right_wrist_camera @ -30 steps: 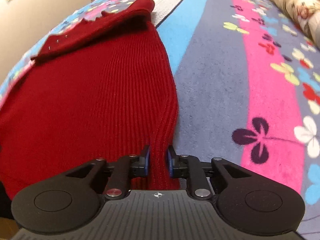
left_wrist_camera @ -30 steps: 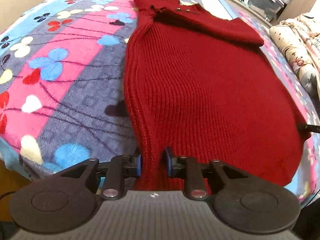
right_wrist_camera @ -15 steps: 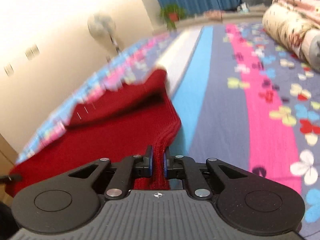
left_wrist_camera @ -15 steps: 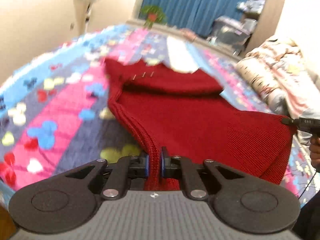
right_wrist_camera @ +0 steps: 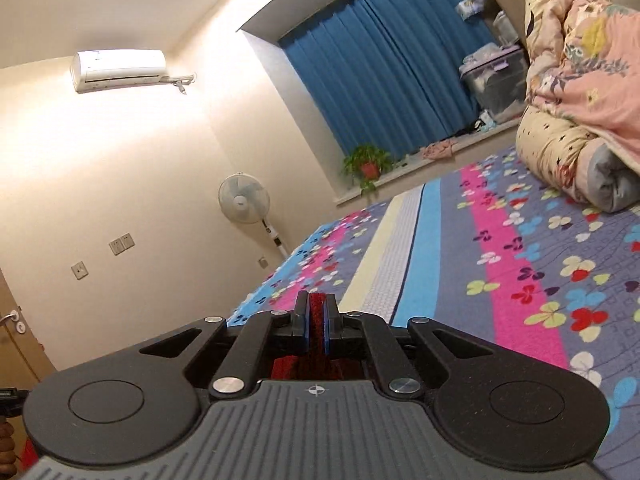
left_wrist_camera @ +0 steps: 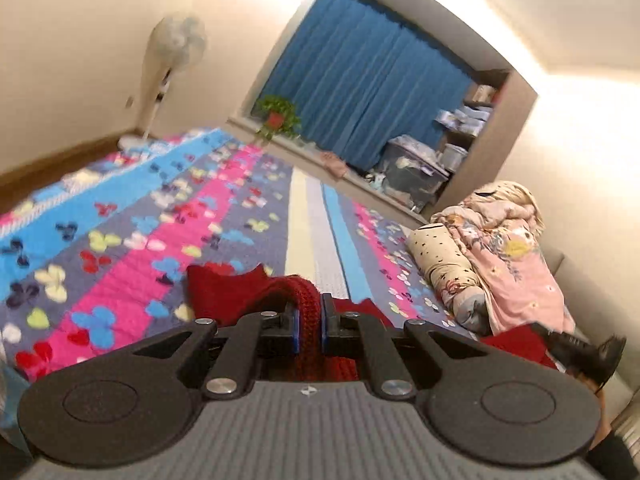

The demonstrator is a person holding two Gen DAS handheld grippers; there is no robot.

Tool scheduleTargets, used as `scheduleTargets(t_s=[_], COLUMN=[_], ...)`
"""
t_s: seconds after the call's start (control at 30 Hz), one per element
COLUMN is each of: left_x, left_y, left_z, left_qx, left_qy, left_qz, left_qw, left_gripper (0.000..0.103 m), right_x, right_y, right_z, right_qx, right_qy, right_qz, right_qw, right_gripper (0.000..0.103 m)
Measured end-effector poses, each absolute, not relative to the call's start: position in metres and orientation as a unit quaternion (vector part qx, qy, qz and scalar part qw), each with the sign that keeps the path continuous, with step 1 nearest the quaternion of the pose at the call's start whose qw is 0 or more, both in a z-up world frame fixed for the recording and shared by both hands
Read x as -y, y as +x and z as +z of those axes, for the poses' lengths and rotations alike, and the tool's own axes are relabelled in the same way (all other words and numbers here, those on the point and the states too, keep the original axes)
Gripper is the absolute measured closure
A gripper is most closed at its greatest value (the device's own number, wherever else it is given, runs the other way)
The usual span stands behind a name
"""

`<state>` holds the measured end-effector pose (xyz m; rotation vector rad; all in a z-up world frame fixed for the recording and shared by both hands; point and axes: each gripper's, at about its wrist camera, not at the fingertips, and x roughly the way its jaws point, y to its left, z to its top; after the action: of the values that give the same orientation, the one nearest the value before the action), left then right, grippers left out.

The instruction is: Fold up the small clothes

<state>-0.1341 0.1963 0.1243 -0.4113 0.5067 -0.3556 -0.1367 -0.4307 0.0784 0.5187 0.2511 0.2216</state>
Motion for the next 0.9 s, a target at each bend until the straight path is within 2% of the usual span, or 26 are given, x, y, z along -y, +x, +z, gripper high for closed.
scheduleTargets(t_s=[0.33, 0.5, 0.73, 0.77, 0.9], left_x=[-0.205, -0.22, -0.218, -0.218, -0.219], left_y=[0.04, 0.093, 0.104, 0.103, 0.1], left_z=[0.026, -0.037, -0.046, -0.045, -0.042], left_qx=[-0.353, -0.426, -0.432, -0.431, -0.431], left_qy=[-0.156, -0.196, -0.19, -0.193, -0.2], left_qz=[-0.105, -0.068, -0.052, -0.052, -0.059], left_qw=[0.917, 0.881, 0.88, 0.88, 0.878], left_gripper=[0.093, 0.093, 0.092, 0.089, 0.088], right_x=[0.421, 0.409, 0.4, 0.4, 0.4], right_y=[0.035, 0.073, 0.079, 0.08, 0.084], right_z=[-0.01, -0.057, -0.071, -0.072, -0.074], right_qx=[-0.302, -0.351, -0.378, -0.38, -0.386], right_qy=[0.222, 0.207, 0.216, 0.215, 0.204], right_qz=[0.023, 0.007, -0.002, -0.003, -0.015], right_qw=[0.927, 0.913, 0.9, 0.899, 0.899], right_gripper=[0.098, 0.098, 0.097, 0.096, 0.092])
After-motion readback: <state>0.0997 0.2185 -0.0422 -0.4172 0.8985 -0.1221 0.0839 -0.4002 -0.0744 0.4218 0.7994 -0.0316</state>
